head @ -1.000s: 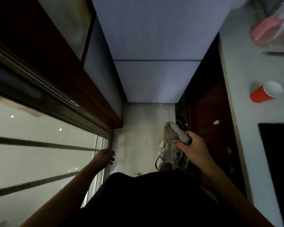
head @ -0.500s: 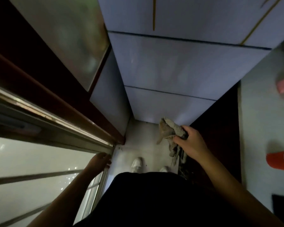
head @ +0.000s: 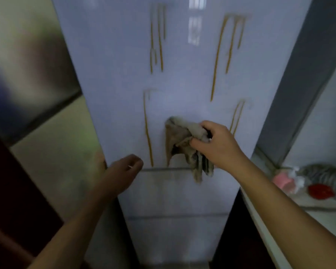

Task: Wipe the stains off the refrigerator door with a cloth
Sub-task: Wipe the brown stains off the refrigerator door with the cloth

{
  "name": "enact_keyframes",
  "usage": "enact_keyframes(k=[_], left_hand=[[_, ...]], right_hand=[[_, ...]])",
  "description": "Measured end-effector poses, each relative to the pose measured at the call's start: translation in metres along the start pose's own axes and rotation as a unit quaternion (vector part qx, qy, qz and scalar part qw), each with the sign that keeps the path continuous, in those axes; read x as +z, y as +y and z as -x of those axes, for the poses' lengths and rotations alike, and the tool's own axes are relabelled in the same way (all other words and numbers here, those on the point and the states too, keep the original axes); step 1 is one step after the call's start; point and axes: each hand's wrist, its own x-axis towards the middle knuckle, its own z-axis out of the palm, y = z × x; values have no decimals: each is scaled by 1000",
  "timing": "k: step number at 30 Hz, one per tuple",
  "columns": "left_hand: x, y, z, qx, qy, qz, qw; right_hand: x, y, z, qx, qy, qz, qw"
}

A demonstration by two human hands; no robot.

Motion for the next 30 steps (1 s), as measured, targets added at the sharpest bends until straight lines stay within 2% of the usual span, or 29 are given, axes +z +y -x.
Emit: enact_keyframes(k=[4, 8, 10, 13, 16, 19, 24, 26, 30], left_hand=[[-65, 60, -42, 78, 86, -63, 991], [-121, 104, -69, 128, 182, -118, 968], [-146, 122, -79, 154, 248, -132, 947], [-179, 141, -90, 207, 355, -161, 897], [-203, 152, -99, 233, 412, -203, 857], [-211, 149, -105, 222, 425, -230, 847], [-202, 125, -110, 233, 404, -276, 841], [-201, 118, -112, 236, 389, -292, 841], [-205, 113, -116, 236, 373, -305, 844]], right_hand=[[-36, -63, -58, -65, 77, -18, 995], [-59, -111, -104, -128, 154, -32, 979], [-67, -133, -126, -164, 180, -18, 970], [-78, -164, -157, -216, 216, 13, 952], [-82, -192, -181, -288, 257, 79, 919], [-64, -198, -197, -352, 281, 160, 879], [-12, -158, -201, -407, 265, 274, 830], [-2, -149, -202, -415, 271, 271, 825], [-3, -153, -206, -392, 267, 253, 843]])
